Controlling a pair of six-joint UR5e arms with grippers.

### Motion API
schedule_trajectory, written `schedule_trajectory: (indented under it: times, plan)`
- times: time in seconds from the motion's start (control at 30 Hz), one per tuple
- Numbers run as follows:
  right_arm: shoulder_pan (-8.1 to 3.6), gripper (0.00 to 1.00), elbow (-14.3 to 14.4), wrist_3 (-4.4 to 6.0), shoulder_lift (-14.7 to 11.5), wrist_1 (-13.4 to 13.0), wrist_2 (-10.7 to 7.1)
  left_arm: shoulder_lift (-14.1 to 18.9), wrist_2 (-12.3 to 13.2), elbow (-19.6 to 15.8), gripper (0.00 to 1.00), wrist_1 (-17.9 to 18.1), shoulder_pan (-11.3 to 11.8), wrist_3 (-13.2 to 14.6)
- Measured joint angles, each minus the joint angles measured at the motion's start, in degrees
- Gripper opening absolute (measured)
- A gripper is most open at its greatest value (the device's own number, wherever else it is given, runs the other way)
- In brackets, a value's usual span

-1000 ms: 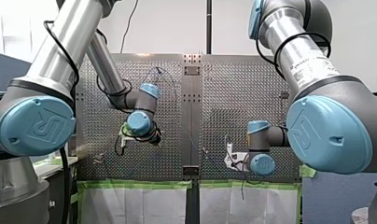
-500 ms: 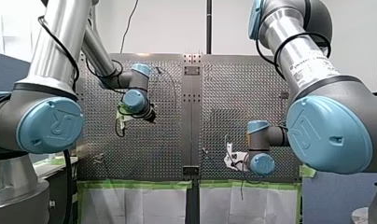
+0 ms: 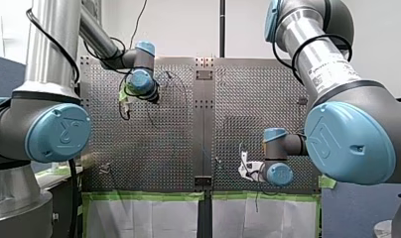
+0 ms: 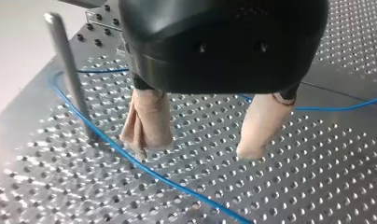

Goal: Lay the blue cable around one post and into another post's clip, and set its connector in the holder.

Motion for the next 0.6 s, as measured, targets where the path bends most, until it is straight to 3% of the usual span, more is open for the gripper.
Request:
schedule_trajectory:
  times: [0.23,0.37,0.6]
  plan:
    - [-0.31,0.00,0.0,-0.06,0.0,0.5,-0.41,3.6,-1.9,-2.9,1.00,-3.6,-0.2,1.2]
    - [-0.37,0.00,0.0,-0.03,0.0,0.7,-0.42,5.7,-0.4,-3.9,1.00,-5.7,-0.1,1.4]
    - [-0.39,0.00,0.0,0.02,0.0,0.6,-0.54,10.0,2.5,-0.7,1.00,-10.1,0.3,2.1]
